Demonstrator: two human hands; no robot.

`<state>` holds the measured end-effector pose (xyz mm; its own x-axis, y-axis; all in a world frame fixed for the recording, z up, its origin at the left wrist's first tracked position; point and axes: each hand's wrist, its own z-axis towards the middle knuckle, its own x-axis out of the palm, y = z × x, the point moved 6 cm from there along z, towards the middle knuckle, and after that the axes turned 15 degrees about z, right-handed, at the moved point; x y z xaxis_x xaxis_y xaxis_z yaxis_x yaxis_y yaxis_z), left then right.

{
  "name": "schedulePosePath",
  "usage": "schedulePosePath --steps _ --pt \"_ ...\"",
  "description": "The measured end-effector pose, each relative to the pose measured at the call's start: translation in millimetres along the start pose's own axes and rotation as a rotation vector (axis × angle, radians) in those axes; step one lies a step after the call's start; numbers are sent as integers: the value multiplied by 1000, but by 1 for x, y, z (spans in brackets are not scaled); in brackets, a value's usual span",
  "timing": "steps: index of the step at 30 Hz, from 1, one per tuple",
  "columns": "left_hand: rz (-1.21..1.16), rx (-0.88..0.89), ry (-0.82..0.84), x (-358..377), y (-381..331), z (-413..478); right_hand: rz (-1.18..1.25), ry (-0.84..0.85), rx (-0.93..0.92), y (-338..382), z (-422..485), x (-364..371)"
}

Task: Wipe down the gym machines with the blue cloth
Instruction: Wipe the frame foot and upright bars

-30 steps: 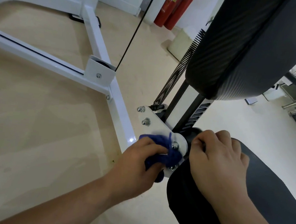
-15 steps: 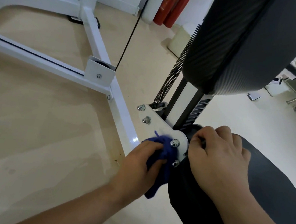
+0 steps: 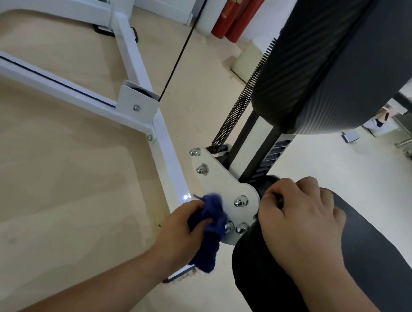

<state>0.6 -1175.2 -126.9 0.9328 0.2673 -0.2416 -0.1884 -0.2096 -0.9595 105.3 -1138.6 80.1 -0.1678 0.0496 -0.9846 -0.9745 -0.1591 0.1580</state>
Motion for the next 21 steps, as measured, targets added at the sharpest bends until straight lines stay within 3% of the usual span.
schedulePosePath --steps 3,6,11,14,17,21 --pt "-23 184 -177 -7 -37 -2 -2 18 1 1 1 0" --pt "-11 261 -175 -2 -40 -7 1 19 12 1 1 1" --pt "-148 -85 76 7 10 -4 13 8 12 0 0 0" --pt "-48 -256 181 3 26 6 -8 13 5 1 0 1" --pt "-54 -334 -20 -17 17 16 -26 19 -2 4 -1 -2" --pt "-121 -18 -345 -55 -42 27 -18 44 -26 10 1 0"
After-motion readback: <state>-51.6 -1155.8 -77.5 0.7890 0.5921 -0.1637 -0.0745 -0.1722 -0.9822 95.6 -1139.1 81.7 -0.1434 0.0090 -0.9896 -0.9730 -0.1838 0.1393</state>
